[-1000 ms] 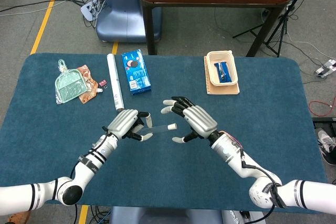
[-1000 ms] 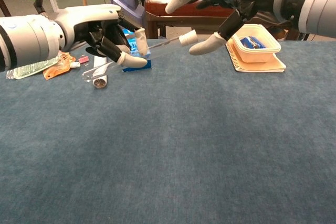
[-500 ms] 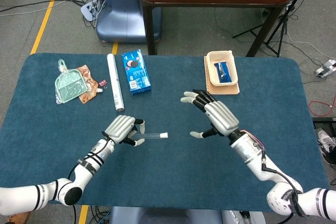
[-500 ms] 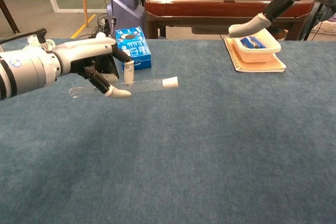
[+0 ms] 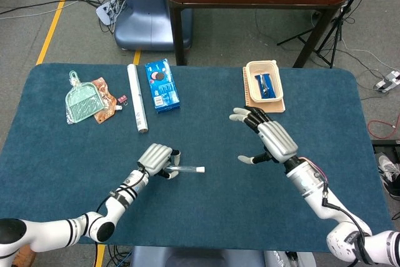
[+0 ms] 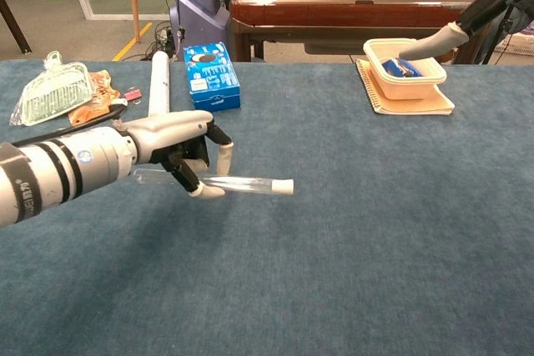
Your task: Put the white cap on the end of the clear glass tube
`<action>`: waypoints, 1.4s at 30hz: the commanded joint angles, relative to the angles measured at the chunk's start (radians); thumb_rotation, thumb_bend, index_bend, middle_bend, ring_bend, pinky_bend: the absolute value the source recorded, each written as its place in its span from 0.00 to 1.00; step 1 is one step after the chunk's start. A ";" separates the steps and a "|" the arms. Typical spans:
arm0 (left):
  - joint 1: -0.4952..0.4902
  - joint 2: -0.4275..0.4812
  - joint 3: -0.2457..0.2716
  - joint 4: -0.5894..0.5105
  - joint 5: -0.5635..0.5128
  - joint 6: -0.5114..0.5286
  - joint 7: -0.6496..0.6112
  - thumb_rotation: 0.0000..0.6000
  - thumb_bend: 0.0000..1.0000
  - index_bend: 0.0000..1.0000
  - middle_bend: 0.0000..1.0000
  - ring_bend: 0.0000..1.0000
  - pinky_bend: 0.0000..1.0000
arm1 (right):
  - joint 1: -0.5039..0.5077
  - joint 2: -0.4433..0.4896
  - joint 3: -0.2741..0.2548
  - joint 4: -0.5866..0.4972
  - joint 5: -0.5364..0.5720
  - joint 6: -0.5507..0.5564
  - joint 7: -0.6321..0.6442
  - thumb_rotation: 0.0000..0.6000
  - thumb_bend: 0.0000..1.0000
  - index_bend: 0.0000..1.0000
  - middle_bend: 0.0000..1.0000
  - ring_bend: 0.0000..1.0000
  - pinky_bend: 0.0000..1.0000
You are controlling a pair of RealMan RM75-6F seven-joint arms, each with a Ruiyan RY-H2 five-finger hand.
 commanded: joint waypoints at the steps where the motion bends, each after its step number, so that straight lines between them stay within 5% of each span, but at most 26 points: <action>1: -0.012 -0.025 -0.009 0.029 -0.012 -0.016 0.015 1.00 0.22 0.65 1.00 0.98 1.00 | -0.005 0.003 0.000 0.002 0.001 0.002 0.005 1.00 0.04 0.19 0.10 0.00 0.06; 13: -0.035 -0.082 -0.026 0.101 -0.101 -0.065 0.093 1.00 0.22 0.61 1.00 0.98 1.00 | -0.024 0.007 0.001 0.012 -0.001 0.008 0.024 1.00 0.04 0.19 0.10 0.00 0.06; 27: -0.038 -0.034 -0.030 0.011 -0.173 -0.067 0.164 1.00 0.22 0.45 1.00 0.97 1.00 | -0.033 0.005 0.007 0.022 -0.003 0.010 0.034 1.00 0.04 0.19 0.10 0.00 0.06; 36: 0.015 0.134 -0.041 -0.218 -0.128 0.043 0.172 1.00 0.23 0.39 1.00 0.95 1.00 | -0.063 0.054 -0.004 0.021 0.001 0.021 0.021 1.00 0.04 0.19 0.10 0.00 0.06; 42: 0.125 0.313 -0.048 -0.404 -0.078 0.200 0.123 1.00 0.22 0.38 0.90 0.86 1.00 | -0.113 0.118 -0.041 0.020 0.030 0.025 -0.009 1.00 0.10 0.19 0.10 0.00 0.06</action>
